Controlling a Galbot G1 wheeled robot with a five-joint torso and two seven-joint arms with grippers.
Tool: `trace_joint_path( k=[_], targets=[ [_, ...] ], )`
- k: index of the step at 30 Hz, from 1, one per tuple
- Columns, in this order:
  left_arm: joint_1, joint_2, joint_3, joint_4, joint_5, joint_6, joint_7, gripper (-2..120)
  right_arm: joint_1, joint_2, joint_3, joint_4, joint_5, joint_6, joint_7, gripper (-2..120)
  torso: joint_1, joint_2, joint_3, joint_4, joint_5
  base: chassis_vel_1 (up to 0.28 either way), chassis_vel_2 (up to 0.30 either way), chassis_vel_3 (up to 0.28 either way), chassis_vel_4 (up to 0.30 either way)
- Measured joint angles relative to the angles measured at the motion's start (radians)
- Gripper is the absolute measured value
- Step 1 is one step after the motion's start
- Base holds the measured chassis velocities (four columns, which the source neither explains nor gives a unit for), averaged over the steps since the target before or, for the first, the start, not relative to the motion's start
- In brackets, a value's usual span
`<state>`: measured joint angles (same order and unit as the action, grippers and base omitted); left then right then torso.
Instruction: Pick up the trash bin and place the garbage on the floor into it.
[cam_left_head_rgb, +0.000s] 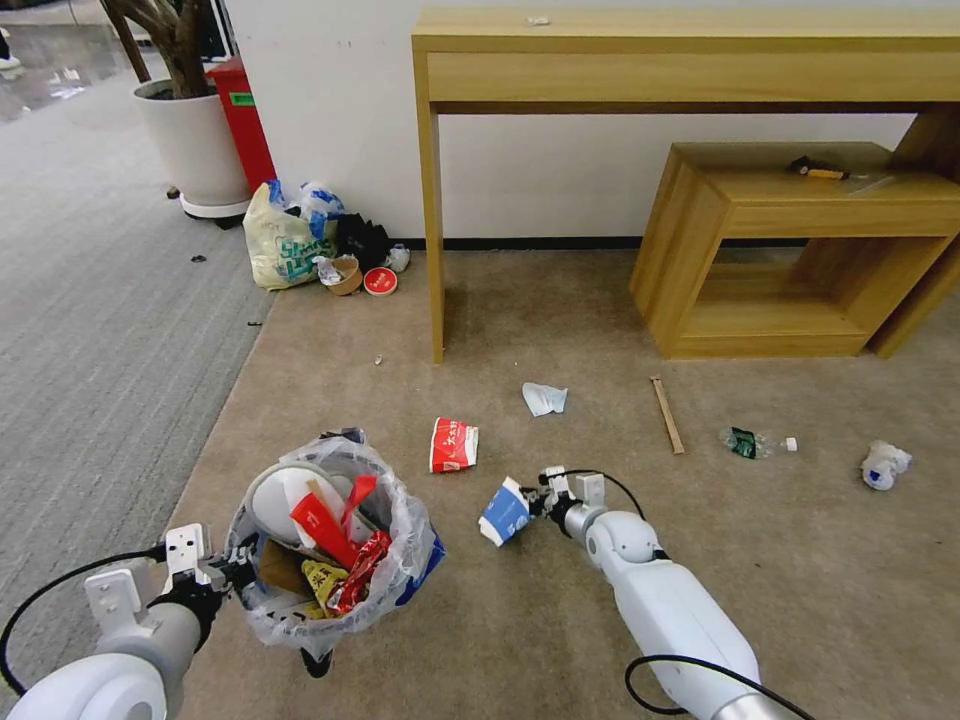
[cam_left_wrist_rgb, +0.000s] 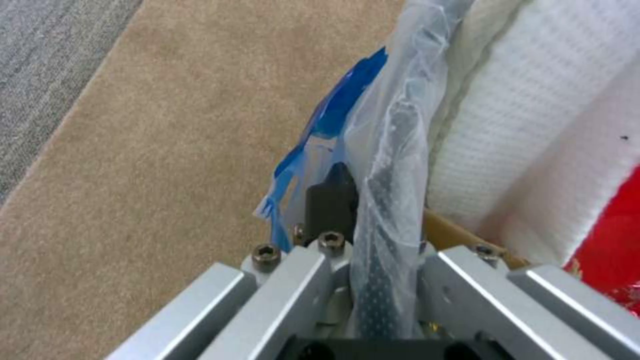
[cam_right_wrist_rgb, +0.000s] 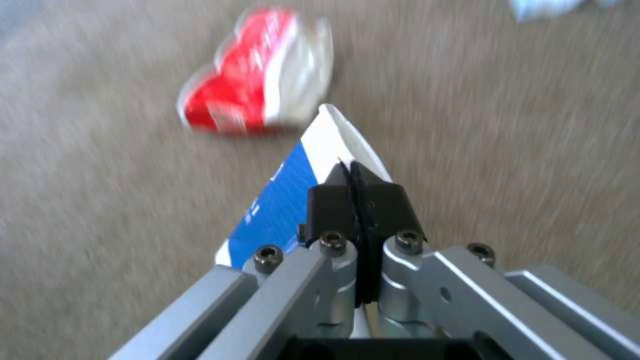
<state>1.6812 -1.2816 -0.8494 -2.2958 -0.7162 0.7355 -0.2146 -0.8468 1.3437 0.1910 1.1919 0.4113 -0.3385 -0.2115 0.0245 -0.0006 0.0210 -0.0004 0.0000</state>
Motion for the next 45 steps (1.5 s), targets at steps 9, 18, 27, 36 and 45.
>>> trace_joint_path(
  k=[9, 18, 27, 36, 45],
  targets=[
    [0.003, 0.004, 0.007, -0.006, 0.002, 0.000, 0.000, 0, -0.030, -0.039, 0.030, 0.148, -0.025, 0.051, 0.001, 0, 0.000, 0.000, 0.000, 0.0000, 0.0001, 0.000, 0.000, 0.000, 0.000],
    [-0.004, 0.028, 0.039, -0.008, 0.005, 0.000, -0.026, 0, -0.002, -0.138, 0.016, 0.407, 0.093, 0.014, -0.009, 0, 0.000, 0.000, 0.000, 0.0003, -0.0004, 0.000, 0.000, 0.000, 0.000],
    [-0.033, 0.089, 0.074, 0.007, -0.018, 0.000, -0.069, 0, 0.165, -0.209, -0.157, 0.621, 0.283, -0.077, -0.028, 0, 0.000, 0.000, 0.000, 0.0002, -0.0004, 0.000, 0.000, 0.000, 0.000],
    [-0.057, 0.103, 0.079, 0.036, -0.046, 0.000, -0.090, 0, 0.260, -0.196, -0.399, 0.704, 0.399, -0.118, -0.014, 0, 0.000, 0.000, 0.000, 0.0003, -0.0003, 0.000, 0.000, 0.000, 0.000],
    [-0.069, 0.105, 0.080, 0.043, -0.063, 0.000, -0.093, 0, 0.252, -0.246, -0.541, 0.725, 0.338, -0.119, -0.025, 0, 0.000, 0.000, 0.000, -0.0001, 0.0000, 0.000, 0.000, 0.000, 0.000]
  ],
)
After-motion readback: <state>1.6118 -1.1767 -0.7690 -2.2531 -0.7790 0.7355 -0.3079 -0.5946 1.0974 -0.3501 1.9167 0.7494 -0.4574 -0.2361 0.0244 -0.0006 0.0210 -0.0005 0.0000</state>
